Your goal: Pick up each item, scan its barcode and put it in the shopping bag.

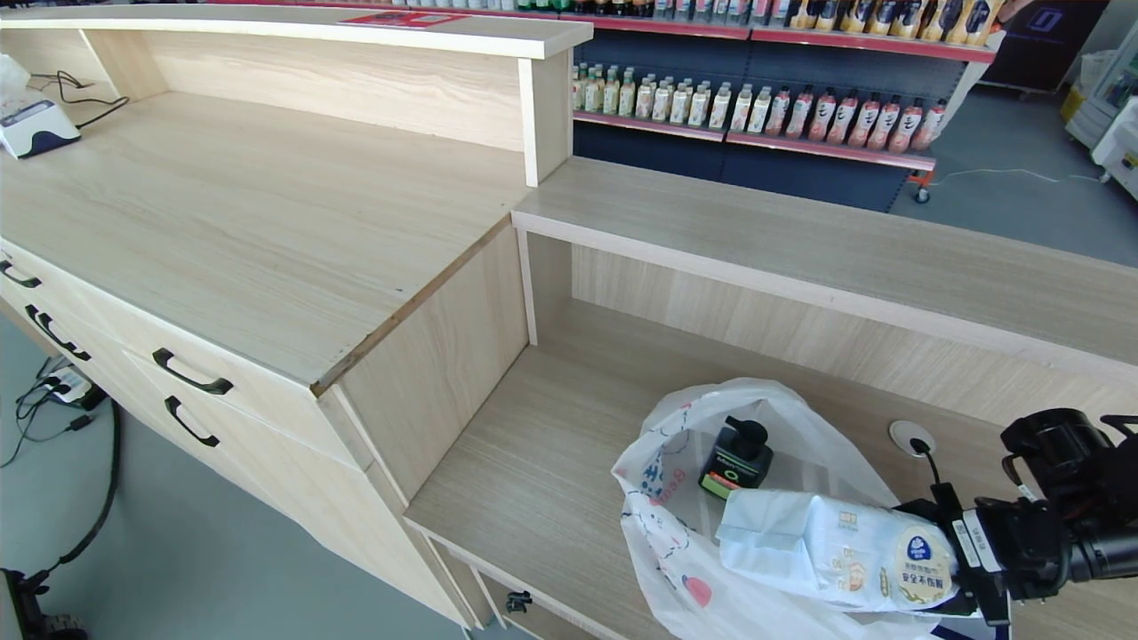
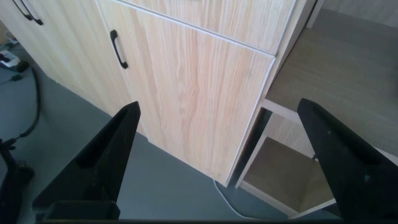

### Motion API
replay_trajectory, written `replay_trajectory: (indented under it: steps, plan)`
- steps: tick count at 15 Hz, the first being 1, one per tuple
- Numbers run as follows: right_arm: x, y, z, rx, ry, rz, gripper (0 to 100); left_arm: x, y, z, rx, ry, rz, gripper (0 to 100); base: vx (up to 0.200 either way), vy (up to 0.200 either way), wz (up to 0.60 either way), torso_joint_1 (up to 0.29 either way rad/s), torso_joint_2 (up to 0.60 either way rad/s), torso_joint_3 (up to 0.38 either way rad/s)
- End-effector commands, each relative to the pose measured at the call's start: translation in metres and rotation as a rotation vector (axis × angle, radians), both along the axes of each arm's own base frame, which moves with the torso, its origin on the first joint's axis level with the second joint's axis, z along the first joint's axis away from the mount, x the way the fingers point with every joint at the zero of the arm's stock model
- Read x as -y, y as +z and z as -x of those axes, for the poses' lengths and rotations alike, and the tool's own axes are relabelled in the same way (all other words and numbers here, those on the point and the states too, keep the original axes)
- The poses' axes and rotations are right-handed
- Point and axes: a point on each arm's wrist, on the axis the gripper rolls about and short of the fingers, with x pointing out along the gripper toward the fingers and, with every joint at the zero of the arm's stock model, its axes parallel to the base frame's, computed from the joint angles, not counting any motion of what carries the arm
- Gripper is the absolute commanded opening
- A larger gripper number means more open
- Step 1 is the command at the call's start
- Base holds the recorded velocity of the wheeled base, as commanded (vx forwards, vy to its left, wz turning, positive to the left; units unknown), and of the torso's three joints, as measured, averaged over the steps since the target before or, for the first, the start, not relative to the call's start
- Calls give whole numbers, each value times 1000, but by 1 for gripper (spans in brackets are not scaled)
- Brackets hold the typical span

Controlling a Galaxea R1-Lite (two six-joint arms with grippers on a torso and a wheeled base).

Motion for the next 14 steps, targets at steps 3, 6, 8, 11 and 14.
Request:
replay_trajectory:
  steps: [3, 6, 8, 11, 14]
  plan:
    - [0, -1, 0, -5, 1, -1, 0, 0, 0, 0, 1, -1, 0, 100, 0, 0, 0, 0, 0, 0]
    - [0, -1, 0, -7, -1, -2, 0, 0, 0, 0, 1, -1, 0, 100, 0, 0, 0, 0, 0, 0]
    - [0, 0, 1, -8, -2, -1, 0, 0, 0, 0, 1, -1, 0, 100, 0, 0, 0, 0, 0, 0]
    - [-1, 2, 1, -9, -8, 3, 0, 0, 0, 0, 1, -1, 0, 100, 0, 0, 0, 0, 0, 0]
    - [-1, 2, 2, -9, -7, 4, 0, 0, 0, 0, 1, 1, 0, 100, 0, 0, 0, 0, 0, 0]
